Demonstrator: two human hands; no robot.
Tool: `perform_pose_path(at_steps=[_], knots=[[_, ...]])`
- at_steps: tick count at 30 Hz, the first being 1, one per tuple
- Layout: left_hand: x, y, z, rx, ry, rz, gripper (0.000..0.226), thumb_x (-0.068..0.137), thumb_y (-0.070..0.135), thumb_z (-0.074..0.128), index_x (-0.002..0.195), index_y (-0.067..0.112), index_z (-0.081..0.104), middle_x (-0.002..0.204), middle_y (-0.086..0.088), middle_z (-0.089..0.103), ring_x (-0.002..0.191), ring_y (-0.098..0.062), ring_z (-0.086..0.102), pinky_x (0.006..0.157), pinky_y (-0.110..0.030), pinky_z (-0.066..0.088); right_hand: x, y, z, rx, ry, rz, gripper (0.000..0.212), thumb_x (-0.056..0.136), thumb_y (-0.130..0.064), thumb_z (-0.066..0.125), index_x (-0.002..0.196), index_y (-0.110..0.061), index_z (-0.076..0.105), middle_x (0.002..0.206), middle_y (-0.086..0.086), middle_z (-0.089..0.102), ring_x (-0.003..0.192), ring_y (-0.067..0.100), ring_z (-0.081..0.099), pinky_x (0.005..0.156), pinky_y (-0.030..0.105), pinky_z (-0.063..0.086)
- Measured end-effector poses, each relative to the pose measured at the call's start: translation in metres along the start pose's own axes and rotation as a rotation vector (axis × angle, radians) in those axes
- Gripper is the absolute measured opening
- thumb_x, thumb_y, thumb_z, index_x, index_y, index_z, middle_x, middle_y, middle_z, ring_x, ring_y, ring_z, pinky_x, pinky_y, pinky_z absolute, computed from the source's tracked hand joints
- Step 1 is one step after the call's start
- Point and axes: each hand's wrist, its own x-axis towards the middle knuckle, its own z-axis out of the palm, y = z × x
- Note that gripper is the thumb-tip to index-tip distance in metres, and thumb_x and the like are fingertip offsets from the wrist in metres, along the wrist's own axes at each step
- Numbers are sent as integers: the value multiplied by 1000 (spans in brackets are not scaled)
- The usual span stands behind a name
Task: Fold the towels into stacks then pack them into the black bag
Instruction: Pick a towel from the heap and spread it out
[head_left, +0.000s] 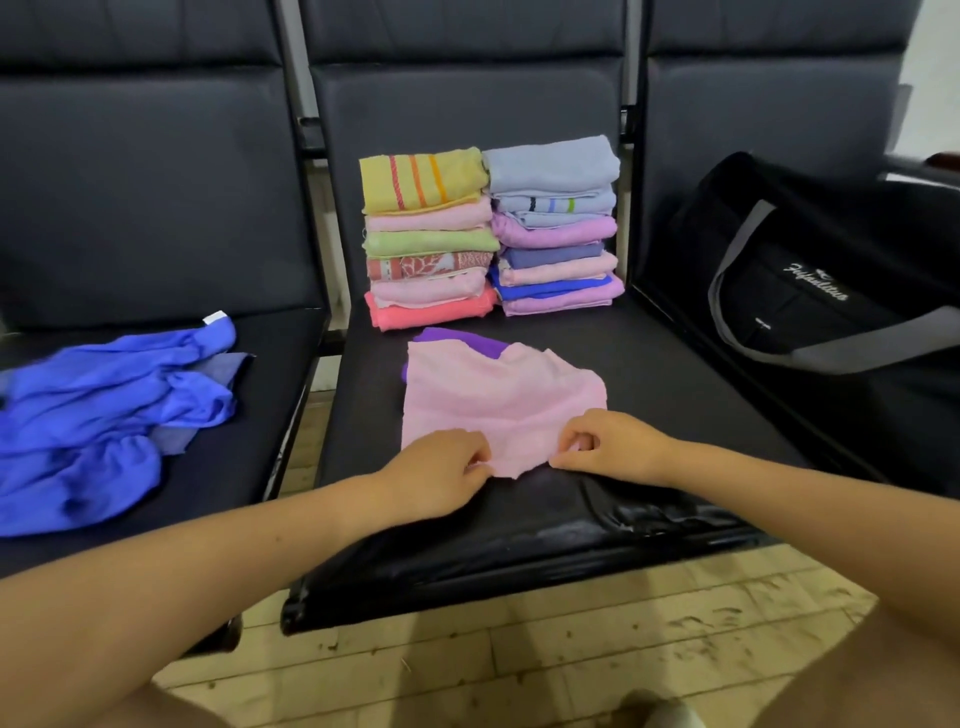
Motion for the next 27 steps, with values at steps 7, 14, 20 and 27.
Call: perform_pose_path(at_steps=[7, 14, 20, 27], knots=[[1, -1, -9, -246, 3, -195, 18, 101, 24, 41, 110, 13, 52, 100, 1, 54, 89, -16, 51, 73, -24, 36, 10, -11, 3, -187, -9, 7, 22, 90, -37, 59, 84, -16, 60, 82, -8, 55, 79, 16, 50, 76, 31, 46], [-3, -6, -10, -212, 93, -162, 20, 103, 26, 34, 93, 12, 43, 80, -4, 53, 74, -21, 50, 67, -33, 40, 3, -4, -24, -123, 155, 10, 32, 92, -15, 43, 61, -17, 37, 68, -2, 45, 72, 23, 45, 68, 36, 40], [-12, -9, -16, -19, 71, -5, 38, 94, 48, 50, 118, 19, 47, 99, 5, 58, 87, -18, 55, 72, -27, 38, -12, 8, -45, 557, 413, 154, 34, 100, -22, 47, 69, -10, 44, 66, 3, 54, 66, 15, 54, 69, 20, 46], [-17, -15, -17, -141, 27, 11, 19, 98, 33, 47, 91, 23, 61, 90, 10, 63, 83, -8, 58, 71, -20, 42, -30, 11, -35, 536, 80, 176, 24, 87, -31, 67, 106, -16, 62, 98, 2, 67, 93, 15, 63, 83, 26, 50]])
